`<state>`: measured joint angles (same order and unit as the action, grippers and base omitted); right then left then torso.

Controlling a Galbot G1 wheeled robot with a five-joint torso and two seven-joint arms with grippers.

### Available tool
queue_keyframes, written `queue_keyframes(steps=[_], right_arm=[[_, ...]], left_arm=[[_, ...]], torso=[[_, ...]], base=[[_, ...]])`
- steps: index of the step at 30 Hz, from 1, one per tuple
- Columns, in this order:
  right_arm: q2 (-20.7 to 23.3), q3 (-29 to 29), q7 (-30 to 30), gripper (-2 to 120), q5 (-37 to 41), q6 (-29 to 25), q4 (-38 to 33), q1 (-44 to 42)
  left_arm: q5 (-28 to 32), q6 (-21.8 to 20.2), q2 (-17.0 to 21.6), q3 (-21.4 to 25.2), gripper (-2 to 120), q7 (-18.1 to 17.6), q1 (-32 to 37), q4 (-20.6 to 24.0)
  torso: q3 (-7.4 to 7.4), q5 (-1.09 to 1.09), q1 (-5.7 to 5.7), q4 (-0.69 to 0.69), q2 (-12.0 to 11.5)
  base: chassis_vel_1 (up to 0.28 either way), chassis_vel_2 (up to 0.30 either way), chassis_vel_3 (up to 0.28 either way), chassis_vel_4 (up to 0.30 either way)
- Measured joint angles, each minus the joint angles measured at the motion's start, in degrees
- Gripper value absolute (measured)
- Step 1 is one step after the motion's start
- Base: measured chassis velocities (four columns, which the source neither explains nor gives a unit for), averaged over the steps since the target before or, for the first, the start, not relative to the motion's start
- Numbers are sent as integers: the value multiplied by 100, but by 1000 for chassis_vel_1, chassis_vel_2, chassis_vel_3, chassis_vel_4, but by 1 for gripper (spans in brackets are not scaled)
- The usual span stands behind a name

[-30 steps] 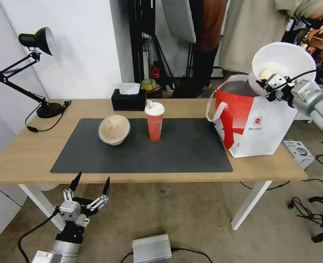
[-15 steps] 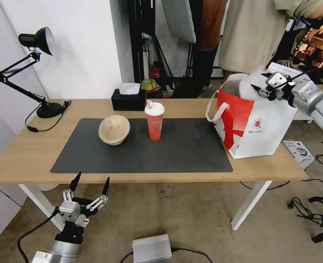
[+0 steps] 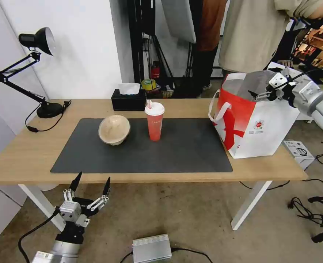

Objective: Pick up the trash from the table and place it into the takeout bag.

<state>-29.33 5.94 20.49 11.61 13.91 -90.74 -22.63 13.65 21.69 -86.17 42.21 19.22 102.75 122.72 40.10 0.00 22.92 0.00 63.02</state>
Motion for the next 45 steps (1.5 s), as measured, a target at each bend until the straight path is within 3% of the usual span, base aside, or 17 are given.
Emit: queue_keyframes(steps=[13,23,27,32,45], right_arm=[[75,134,-301,100,318,128,-336,-176],[70,362,-1564,100,1174,36,-939,-920],[-39,585,-2268,100,1632,-228,-1367,-1475],[-187,814,-2709,100,1777,-609,-1699,-2057],[-763,1459,-3157,100,1597,-1640,-2198,-3364]], left_arm=[[14,0,18,32,100,0,4,54],[119,-10,45,101,100,-4,-10,162],[155,-10,49,123,100,-6,6,208],[213,-5,59,143,100,-10,24,270],[264,20,61,149,100,-15,80,410]], torso=[[0,0,0,0,0],[0,1,0,0,0],[0,-1,0,0,0],[0,0,0,0,0],[0,0,0,0,0]], base=[[0,0,0,0],[0,0,0,0],[0,0,0,0],[0,0,0,0],[0,0,0,0]])
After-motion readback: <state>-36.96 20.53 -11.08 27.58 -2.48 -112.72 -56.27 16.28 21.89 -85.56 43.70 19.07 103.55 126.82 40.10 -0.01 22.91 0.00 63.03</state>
